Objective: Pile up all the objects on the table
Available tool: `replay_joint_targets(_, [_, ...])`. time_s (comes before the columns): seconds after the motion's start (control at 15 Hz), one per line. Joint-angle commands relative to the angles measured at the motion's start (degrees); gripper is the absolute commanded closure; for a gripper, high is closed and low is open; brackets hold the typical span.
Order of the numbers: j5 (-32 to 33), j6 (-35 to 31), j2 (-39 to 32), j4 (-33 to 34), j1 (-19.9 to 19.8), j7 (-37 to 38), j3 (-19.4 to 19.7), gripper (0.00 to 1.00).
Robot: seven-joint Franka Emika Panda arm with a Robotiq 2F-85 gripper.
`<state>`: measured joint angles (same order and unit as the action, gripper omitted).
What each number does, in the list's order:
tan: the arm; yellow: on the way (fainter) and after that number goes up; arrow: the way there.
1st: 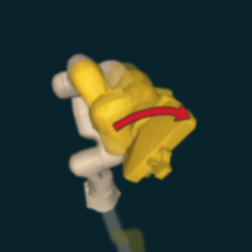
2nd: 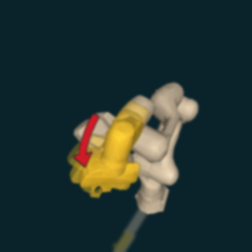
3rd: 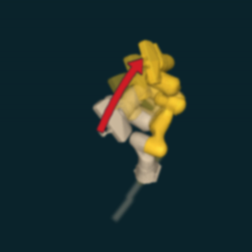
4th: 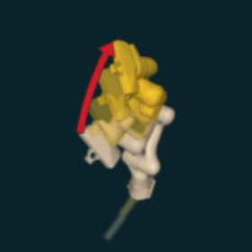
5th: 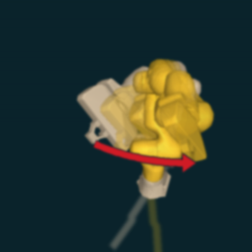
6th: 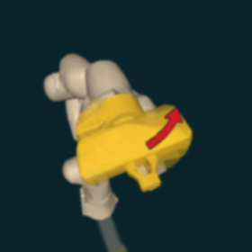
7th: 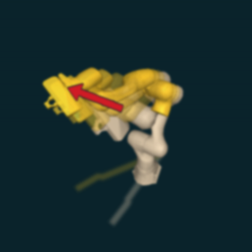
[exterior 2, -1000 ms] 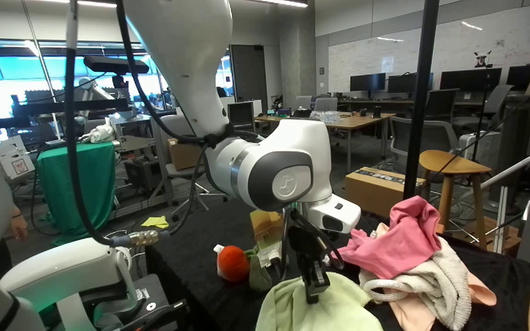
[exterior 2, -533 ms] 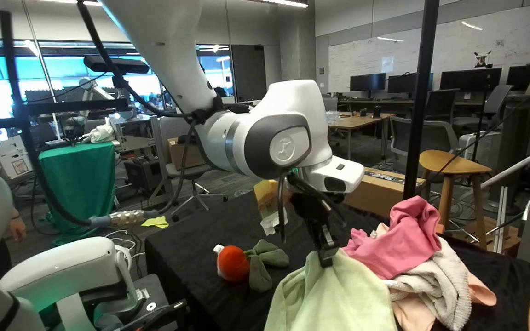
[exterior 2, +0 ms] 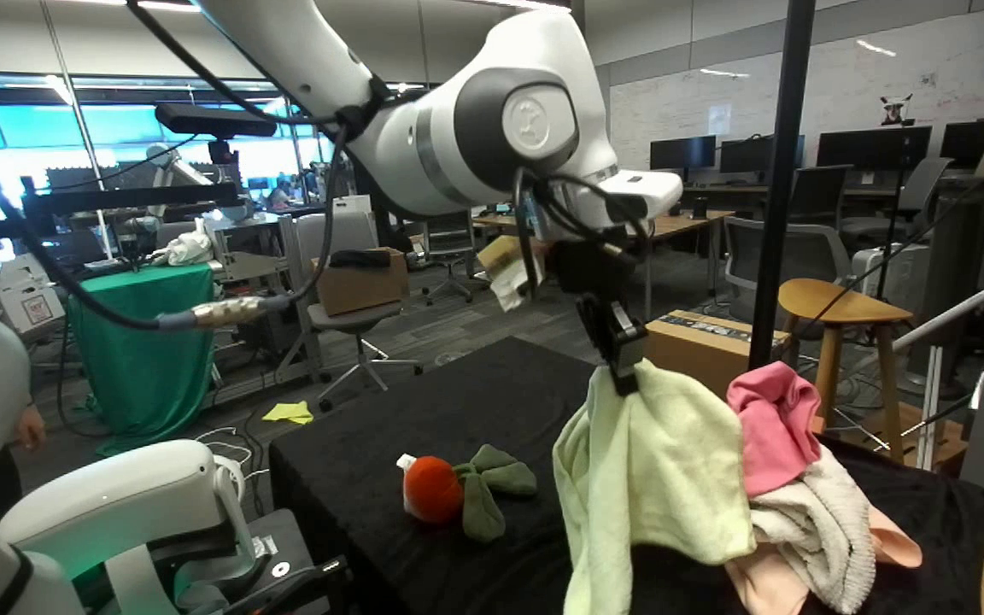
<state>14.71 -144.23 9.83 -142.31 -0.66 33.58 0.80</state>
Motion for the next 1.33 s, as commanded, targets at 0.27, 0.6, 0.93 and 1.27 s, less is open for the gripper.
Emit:
replay_joint_targets(0.27, [5.6, 14.9, -8.0, 22.4, -2.0, 2.3, -2.9, 0.96])
replay_joint_targets(0.6, [5.9, 18.6, -18.7, 35.6, -1.4, 0.8, -0.1, 0.96])
replay_joint_targets(0.93, [3.1, 21.2, -29.2, 45.4, -0.6, -1.1, 2.5, 0.96])
replay_joint_targets(1.27, [-3.6, 22.8, -38.8, 50.2, -1.0, -5.1, 3.6, 0.96])
